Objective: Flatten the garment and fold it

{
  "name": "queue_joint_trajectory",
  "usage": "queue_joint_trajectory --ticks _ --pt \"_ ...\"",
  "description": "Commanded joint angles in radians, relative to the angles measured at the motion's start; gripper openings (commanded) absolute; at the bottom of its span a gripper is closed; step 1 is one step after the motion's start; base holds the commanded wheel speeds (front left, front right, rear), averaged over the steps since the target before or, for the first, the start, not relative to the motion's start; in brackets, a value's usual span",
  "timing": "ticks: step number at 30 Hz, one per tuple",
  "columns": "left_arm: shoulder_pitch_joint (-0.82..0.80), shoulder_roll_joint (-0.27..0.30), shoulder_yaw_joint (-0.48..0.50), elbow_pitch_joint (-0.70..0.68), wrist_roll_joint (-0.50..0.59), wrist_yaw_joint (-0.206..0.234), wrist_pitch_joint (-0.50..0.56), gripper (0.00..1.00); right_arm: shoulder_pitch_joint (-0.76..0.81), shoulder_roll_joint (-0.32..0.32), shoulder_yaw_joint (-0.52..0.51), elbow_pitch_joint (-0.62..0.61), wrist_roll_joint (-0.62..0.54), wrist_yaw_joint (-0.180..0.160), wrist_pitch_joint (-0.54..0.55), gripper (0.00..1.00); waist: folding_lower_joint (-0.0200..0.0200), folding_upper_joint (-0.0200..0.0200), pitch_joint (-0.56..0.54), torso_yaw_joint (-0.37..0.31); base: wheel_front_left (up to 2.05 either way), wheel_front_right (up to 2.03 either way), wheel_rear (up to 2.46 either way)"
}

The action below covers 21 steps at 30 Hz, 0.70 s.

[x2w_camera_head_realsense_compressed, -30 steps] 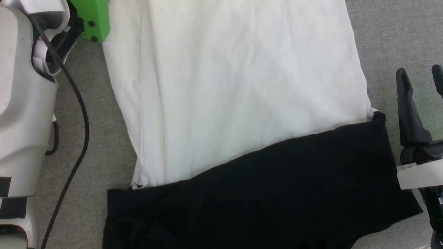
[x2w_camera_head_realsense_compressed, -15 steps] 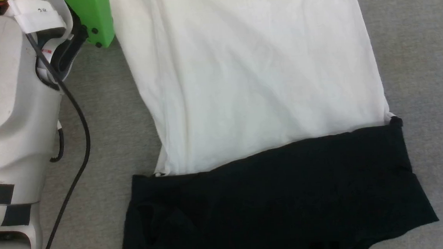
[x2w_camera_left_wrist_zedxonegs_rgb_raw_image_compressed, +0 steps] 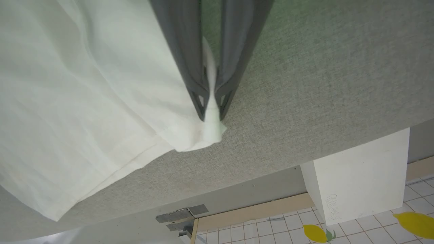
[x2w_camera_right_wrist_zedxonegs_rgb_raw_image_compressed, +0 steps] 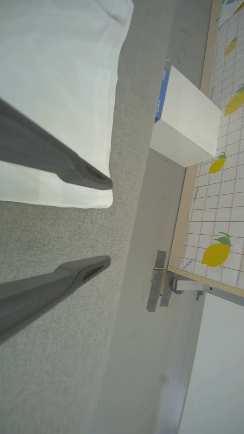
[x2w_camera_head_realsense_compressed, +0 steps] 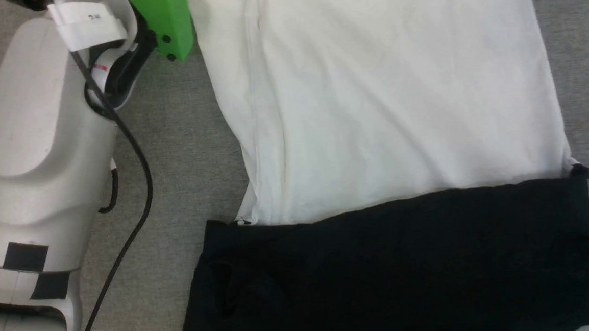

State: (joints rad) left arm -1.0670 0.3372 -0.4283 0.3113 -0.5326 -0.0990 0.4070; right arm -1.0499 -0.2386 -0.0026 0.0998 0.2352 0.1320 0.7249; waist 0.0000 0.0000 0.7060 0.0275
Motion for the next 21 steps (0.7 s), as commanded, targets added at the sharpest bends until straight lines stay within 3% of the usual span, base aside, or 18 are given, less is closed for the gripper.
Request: queue_joint_trajectory --ticks 1,9,10,11,12,21 --pt "-0.014 -0.007 -0.004 -0.001 -0.005 -0.001 -0.007 0.0 -0.029 0.014 -0.005 0.033 -0.017 -0.001 0.012 1.0 0.0 0.0 0.025 0.025 0.0 0.0 0.0" --pt "-0.051 -0.038 -0.037 0.025 -0.008 -0.011 -0.033 0.0 -0.108 0.049 -0.01 0.195 -0.115 -0.001 0.044 1.0 0.0 0.0 0.054 0.066 0.0 0.0 0.0" --pt "-0.055 -0.041 -0.041 0.029 -0.01 -0.013 -0.036 0.0 -0.112 0.052 -0.015 0.211 -0.127 -0.001 0.054 0.76 0.0 0.0 0.056 0.069 0.0 0.0 0.0" --pt "-0.058 -0.042 -0.044 0.032 -0.011 -0.014 -0.038 0.0 -0.115 0.055 -0.018 0.222 -0.137 -0.001 0.061 0.44 0.0 0.0 0.058 0.072 0.0 0.0 0.0" --pt "-0.062 -0.044 -0.047 0.037 -0.013 -0.015 -0.042 0.0 -0.118 0.059 -0.021 0.23 -0.146 -0.001 0.063 0.0 0.0 0.0 0.06 0.075 0.0 0.0 0.0" --pt "-0.088 -0.041 -0.03 0.072 -0.032 -0.022 -0.14 0.0 -0.143 0.057 -0.051 0.24 -0.115 -0.001 -0.05 0.0 0.0 0.0 0.041 0.075 0.0 0.0 0.0"
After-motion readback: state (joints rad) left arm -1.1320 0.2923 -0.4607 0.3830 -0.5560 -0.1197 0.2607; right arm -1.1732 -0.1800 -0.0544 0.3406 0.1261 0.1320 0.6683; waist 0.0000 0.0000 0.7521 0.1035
